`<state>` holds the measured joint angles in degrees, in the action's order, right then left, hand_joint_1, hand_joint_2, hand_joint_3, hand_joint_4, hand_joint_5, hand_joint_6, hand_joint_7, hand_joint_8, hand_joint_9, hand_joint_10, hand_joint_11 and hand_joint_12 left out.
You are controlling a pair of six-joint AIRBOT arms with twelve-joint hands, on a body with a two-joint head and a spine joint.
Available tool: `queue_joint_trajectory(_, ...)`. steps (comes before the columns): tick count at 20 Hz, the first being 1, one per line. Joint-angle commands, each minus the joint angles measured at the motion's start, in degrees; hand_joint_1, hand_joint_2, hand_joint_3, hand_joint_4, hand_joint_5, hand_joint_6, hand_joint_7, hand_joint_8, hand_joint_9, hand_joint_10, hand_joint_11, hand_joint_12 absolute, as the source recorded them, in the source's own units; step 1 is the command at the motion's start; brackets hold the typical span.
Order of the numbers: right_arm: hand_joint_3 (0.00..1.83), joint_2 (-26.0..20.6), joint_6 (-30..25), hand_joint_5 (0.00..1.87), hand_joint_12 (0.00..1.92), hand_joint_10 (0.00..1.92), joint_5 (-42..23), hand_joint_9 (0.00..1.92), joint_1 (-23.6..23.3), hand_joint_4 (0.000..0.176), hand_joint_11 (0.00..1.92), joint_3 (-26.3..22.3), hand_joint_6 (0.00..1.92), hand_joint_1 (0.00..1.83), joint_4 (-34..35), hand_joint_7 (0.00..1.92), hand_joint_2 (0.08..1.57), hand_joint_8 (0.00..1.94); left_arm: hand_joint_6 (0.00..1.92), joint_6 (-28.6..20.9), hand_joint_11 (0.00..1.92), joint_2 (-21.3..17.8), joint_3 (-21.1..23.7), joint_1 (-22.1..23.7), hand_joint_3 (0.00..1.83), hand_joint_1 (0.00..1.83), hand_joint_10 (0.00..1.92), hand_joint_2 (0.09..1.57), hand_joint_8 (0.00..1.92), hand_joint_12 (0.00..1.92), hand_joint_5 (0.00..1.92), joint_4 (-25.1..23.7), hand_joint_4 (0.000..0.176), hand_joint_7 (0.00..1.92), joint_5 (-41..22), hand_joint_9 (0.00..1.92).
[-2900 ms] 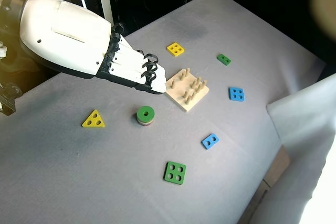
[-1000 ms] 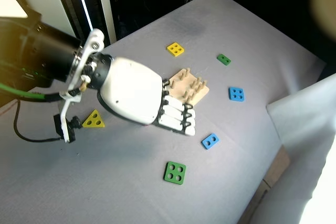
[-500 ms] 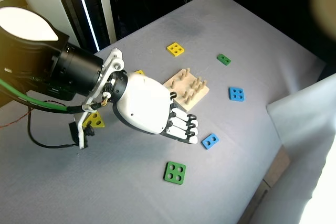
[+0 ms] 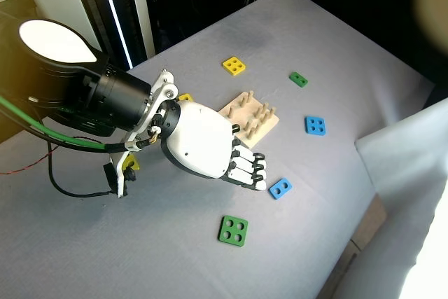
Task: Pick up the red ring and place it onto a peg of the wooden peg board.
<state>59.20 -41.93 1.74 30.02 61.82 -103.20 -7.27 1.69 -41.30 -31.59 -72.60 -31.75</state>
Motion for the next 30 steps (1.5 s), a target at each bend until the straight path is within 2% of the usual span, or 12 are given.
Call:
queue_joint_trajectory(1, 0.0, 0.22, -0.05, 0.82, 0.0, 0.0, 1.37, 0.0, -0.19, 0.169, 0.0, 0.05, 0.01, 0.91, 0.01, 0.01, 0.78, 0.0, 1.92, 0.42, 1.88, 0.12, -0.41, 0.75, 0.0, 0.72, 1.92, 1.55, 1.92, 1.92, 1.56, 2.62, 0.176, 1.69, -1.06, 1.73)
queue_joint_trajectory(2, 0.0, 0.31, -0.05, 0.83, 0.0, 0.0, 1.4, 0.0, -0.07, 0.167, 0.0, 0.09, 0.01, 0.92, 0.01, 0.03, 0.77, 0.01, 1.92, 0.42, 1.88, 0.17, -0.52, 0.79, 0.0, 0.73, 1.92, 1.55, 1.92, 1.92, 1.55, 2.62, 0.176, 1.68, -1.06, 1.74)
queue_joint_trajectory(3, 0.0, 0.47, -0.05, 0.83, 0.0, 0.0, 1.44, 0.0, -0.03, 0.173, 0.0, 0.23, 0.01, 0.91, 0.0, 0.02, 0.77, 0.0, 1.92, 0.42, 1.87, 0.21, -0.65, 0.9, 0.0, 0.76, 1.92, 1.53, 1.92, 1.92, 1.55, 2.62, 0.176, 1.68, -1.06, 1.73)
queue_joint_trajectory(4, 0.0, 0.63, -0.07, 0.83, 0.0, 0.0, 1.44, 0.0, -0.02, 0.173, 0.0, 0.38, 0.01, 0.91, 0.0, 0.02, 0.77, 0.0, 1.92, 0.42, 1.88, 0.21, -0.66, 0.93, 0.0, 0.76, 1.92, 1.53, 1.92, 1.92, 1.55, 2.62, 0.176, 1.68, -1.05, 1.73)
queue_joint_trajectory(6, 0.0, 0.96, -0.07, 0.82, 0.0, 0.0, 1.44, 0.0, 0.06, 0.176, 0.0, 0.62, 0.0, 0.88, 0.0, 0.04, 0.78, 0.01, 1.92, 0.42, 1.88, 0.25, -0.42, 0.94, 0.01, 0.69, 1.92, 1.56, 1.92, 1.92, 1.56, 2.61, 0.176, 1.69, -0.93, 1.74)
queue_joint_trajectory(8, 0.0, 1.2, -0.07, 0.84, 0.0, 0.0, 1.44, 0.0, 0.27, 0.17, 0.0, 0.74, 0.01, 0.89, 0.0, 0.04, 0.78, 0.01, 1.92, 0.42, 1.88, 0.26, -0.14, 0.92, 0.0, 0.74, 1.92, 1.54, 1.92, 1.92, 1.56, 2.61, 0.176, 1.69, -0.67, 1.74)
queue_joint_trajectory(11, 0.0, 1.45, -0.07, 0.84, 0.0, 0.0, 1.59, 0.0, 0.7, 0.172, 0.0, 0.89, 0.01, 0.89, 0.0, 0.08, 0.78, 0.02, 1.92, 0.42, 1.88, 0.33, -0.01, 0.91, 0.0, 0.77, 1.92, 1.53, 1.92, 1.92, 1.56, 2.6, 0.176, 1.69, -0.51, 1.75)
queue_joint_trajectory(13, 0.0, 1.58, -0.07, 0.85, 0.0, 0.0, 1.6, 0.0, 0.99, 0.167, 0.0, 1.13, 0.01, 0.9, 0.0, 0.07, 0.77, 0.02, 1.92, 0.41, 1.89, 0.35, -0.03, 0.91, 0.0, 0.75, 1.92, 1.54, 1.92, 1.92, 1.55, 2.6, 0.176, 1.69, -0.42, 1.75)
queue_joint_trajectory(16, 0.0, 1.96, -0.07, 0.86, 0.0, 0.0, 1.69, 0.0, 1.67, 0.175, 0.0, 1.84, 0.01, 0.9, 0.0, 0.08, 0.77, 0.01, 1.92, -0.03, 1.89, 0.34, -0.01, 0.91, 0.0, 0.77, 1.92, 1.54, 1.92, 1.92, 1.58, 2.62, 0.176, 1.7, -0.42, 1.76)
queue_joint_trajectory(20, 0.0, 2.1, -0.07, 0.87, 0.0, 0.0, 1.73, 0.0, 2.13, 0.172, 0.0, 2.12, 0.01, 0.92, 0.0, 0.08, 0.76, 0.01, 1.92, -0.22, 1.89, 0.32, -0.01, 0.87, 0.0, 0.76, 1.92, 1.53, 1.92, 1.92, 1.57, 2.62, 0.176, 1.7, -0.43, 1.75)
queue_joint_trajectory(30, 0.0, 2.29, -0.03, 0.87, 0.0, 0.0, 1.78, 0.0, 3.02, 0.176, 0.0, 2.52, 0.01, 0.9, 0.0, 0.09, 0.77, 0.0, 1.92, -0.23, 1.89, 0.28, -0.14, 0.84, 0.0, 0.72, 1.92, 1.55, 1.92, 1.92, 1.56, 2.62, 0.176, 1.69, -0.48, 1.74)
